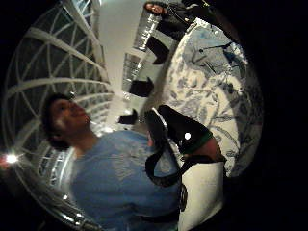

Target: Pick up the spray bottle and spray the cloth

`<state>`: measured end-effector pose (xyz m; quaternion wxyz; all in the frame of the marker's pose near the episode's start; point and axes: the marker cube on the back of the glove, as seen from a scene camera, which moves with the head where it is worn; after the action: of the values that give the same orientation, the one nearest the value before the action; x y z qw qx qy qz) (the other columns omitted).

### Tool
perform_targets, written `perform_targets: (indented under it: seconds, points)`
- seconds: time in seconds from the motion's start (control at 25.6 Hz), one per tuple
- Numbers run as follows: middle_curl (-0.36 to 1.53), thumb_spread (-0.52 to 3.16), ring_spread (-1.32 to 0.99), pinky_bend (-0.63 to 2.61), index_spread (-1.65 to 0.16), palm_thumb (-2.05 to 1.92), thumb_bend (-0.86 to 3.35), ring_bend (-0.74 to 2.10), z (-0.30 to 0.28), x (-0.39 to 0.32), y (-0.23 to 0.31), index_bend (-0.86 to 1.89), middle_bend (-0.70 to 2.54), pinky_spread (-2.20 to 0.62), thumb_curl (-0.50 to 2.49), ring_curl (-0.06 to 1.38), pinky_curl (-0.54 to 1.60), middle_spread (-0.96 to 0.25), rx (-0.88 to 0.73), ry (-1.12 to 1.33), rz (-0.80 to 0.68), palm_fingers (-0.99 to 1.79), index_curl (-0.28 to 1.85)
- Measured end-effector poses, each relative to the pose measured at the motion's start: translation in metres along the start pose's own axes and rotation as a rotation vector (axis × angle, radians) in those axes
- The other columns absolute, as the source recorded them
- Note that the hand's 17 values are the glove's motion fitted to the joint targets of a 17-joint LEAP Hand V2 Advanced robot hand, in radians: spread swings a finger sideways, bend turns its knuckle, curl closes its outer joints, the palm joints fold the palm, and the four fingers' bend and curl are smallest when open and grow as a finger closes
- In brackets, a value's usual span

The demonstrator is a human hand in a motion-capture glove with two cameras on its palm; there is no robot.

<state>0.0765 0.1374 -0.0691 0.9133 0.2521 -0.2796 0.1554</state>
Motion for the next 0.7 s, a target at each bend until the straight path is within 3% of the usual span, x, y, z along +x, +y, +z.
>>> perform_targets:
  seconds: [0.23,0.7]
  points:
    - [0.34,1.12,0.05,0.3,-0.41,0.55,-0.01,0.35,-0.015,0.014,0.002,0.13,0.3,0.21,0.25,0.27,0.32,-0.02,0.156,-0.283,0.092,0.49,0.23]
    - [0.36,1.1,0.03,0.29,-0.4,0.57,-0.02,0.34,-0.018,0.056,-0.035,0.13,0.3,0.21,0.27,0.28,0.33,-0.02,0.267,-0.257,0.142,0.54,0.24]
